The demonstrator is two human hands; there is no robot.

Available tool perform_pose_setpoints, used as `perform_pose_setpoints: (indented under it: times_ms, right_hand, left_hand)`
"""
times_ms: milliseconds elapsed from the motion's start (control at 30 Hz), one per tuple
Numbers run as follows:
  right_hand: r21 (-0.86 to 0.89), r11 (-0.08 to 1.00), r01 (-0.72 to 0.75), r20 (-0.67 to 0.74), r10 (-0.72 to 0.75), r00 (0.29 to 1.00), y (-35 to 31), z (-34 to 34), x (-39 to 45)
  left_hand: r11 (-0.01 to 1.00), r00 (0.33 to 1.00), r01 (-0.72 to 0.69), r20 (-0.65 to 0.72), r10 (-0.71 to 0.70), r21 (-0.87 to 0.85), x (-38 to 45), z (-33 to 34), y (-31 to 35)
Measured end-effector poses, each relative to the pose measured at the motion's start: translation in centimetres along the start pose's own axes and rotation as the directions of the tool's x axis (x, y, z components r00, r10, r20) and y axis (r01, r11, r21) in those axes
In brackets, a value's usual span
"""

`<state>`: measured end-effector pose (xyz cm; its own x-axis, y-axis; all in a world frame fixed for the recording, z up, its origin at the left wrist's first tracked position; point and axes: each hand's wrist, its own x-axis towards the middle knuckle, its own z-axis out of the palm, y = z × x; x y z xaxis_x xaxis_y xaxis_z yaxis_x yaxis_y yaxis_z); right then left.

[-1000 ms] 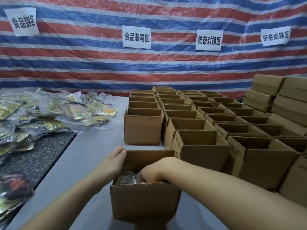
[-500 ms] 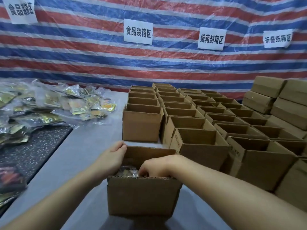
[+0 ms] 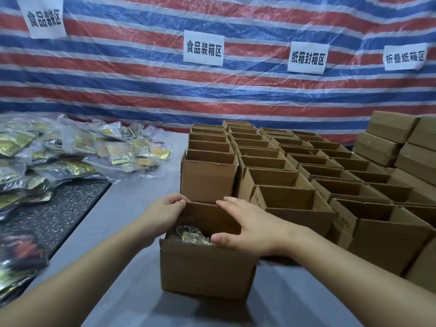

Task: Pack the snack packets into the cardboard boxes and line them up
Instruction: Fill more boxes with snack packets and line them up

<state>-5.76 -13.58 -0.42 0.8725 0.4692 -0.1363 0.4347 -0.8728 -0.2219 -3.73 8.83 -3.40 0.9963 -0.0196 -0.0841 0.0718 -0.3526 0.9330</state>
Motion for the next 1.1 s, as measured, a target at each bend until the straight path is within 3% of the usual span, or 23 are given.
perform_pose_setpoints:
  times_ms: [100,167,433,767,1100]
  right_hand:
    - [-0.104,0.988,0.113,0.063,-0.107,0.992,0.0,0.8,-0.5]
    - [-0.195,0.974,0.119,0.115,-0.098,0.988,0.1,1.8,-0.4]
    - [-0.296,0.955,-0.022,0.039,0.035,0.999,0.4,1.0,5.1]
    - [-0.28,0.947,-0.159,-0.026,0.157,0.987,4.0,-1.1,13.5]
    - [-0.276,0.948,-0.159,-0.027,0.158,0.987,6.6,-2.7,18.2]
  left_hand:
    - [0.991,0.991,0.131,-0.031,-0.131,-0.004,-0.4,0.2,-0.6]
    - [0.981,0.983,0.184,-0.016,-0.183,0.066,-1.1,0.7,-1.1]
    - [0.984,0.99,0.093,-0.124,-0.074,0.15,3.3,1.1,-0.6]
    - [0.989,0.991,0.11,-0.087,-0.102,0.095,13.0,0.8,0.9]
    - [0.984,0.987,0.122,-0.123,-0.106,0.129,18.6,1.1,1.2]
